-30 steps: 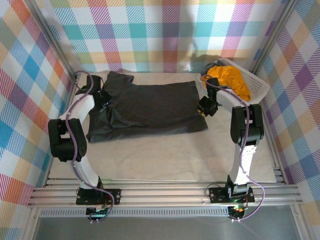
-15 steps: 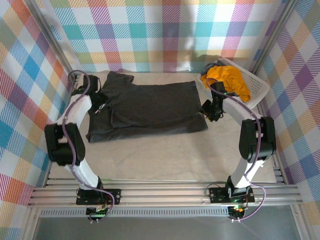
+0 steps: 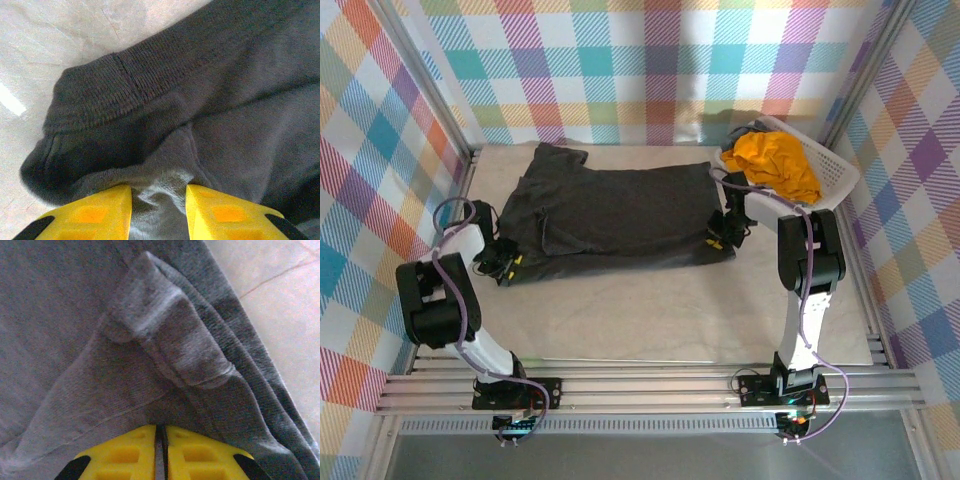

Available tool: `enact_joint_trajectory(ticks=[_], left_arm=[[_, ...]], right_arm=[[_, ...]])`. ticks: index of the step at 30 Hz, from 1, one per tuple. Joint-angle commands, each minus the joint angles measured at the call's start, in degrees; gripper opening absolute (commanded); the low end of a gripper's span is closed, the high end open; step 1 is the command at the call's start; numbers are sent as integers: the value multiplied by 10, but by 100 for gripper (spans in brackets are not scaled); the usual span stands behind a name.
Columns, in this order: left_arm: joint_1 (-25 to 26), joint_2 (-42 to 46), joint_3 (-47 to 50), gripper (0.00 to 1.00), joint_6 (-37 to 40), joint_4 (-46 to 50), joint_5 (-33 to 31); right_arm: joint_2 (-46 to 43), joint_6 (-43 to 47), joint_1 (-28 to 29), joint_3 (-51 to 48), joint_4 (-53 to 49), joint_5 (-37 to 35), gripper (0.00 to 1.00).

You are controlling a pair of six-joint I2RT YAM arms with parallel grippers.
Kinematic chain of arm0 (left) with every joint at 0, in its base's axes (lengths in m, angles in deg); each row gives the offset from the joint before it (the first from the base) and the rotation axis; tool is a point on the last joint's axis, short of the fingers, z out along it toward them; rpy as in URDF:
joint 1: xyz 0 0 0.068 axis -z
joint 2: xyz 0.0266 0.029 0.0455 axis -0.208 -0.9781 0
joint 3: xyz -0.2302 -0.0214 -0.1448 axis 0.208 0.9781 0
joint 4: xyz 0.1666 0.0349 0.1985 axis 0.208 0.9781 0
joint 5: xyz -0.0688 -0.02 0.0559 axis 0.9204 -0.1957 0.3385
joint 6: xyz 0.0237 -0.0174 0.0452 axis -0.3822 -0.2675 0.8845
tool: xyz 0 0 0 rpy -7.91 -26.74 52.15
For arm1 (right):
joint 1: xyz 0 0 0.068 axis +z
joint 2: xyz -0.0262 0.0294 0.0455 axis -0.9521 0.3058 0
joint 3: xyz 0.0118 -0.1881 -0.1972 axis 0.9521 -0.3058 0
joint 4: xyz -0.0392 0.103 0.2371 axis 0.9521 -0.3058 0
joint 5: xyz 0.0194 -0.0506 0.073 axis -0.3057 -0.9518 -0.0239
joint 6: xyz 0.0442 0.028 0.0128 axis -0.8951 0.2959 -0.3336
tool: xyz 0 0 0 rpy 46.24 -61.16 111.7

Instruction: Fold and stack the t-shirts

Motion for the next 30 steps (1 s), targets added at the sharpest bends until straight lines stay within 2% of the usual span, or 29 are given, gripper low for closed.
enact_joint_trajectory(ticks=[1, 6, 17, 21, 25, 30], left_arm=[[14, -35, -15, 33, -7, 0, -14], [39, -15, 34, 33, -22, 9, -41], [89, 155, 225, 33, -89, -5, -17], [98, 220, 222, 37, -79, 12, -22], [143, 286, 145, 48, -49, 55, -41], [214, 301, 136, 50, -89, 56, 8]], right_arm=[[1, 4, -3, -28, -55, -37, 15], [-51, -11, -6, -105, -55, -42, 16], [-216, -27, -32, -271, -66, -85, 17], [-294, -39, -33, -316, -74, -87, 20], [-382, -23, -33, -319, -46, -61, 38], [-473, 30, -24, -319, 72, 79, 52]])
